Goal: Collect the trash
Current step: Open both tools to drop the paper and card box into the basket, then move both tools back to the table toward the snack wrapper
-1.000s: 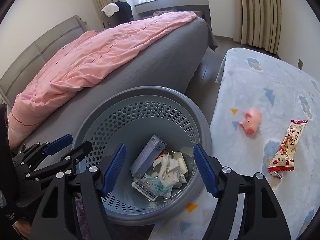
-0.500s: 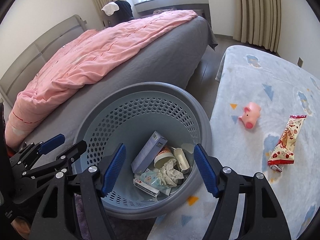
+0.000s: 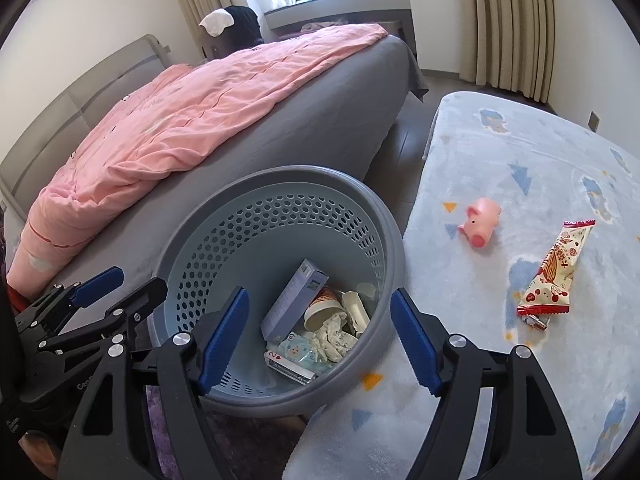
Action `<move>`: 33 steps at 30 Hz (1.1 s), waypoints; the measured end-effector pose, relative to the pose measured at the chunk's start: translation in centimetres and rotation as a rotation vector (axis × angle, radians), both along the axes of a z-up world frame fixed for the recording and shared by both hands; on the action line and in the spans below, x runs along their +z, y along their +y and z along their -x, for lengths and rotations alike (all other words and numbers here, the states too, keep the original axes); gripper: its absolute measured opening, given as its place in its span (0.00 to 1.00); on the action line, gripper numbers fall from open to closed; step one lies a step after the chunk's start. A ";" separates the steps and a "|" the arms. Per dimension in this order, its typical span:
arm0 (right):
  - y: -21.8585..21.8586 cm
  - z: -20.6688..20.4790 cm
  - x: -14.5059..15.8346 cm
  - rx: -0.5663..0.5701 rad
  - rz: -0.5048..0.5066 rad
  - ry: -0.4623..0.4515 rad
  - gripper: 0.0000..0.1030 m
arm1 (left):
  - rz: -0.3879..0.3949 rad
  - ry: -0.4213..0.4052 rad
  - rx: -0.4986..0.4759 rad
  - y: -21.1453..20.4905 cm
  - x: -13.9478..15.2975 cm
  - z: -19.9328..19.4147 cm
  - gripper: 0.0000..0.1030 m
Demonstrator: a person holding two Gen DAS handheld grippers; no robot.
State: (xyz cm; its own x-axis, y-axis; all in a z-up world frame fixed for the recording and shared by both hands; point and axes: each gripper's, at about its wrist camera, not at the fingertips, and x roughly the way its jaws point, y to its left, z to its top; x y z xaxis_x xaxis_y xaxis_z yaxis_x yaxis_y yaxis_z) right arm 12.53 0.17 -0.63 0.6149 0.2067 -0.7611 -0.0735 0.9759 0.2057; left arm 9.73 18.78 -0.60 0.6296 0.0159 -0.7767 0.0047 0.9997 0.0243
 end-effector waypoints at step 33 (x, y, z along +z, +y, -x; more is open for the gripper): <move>-9.0 6.6 1.8 -0.154 -0.009 -0.027 0.73 | 0.021 -0.024 -0.127 -7.9 2.1 4.3 0.65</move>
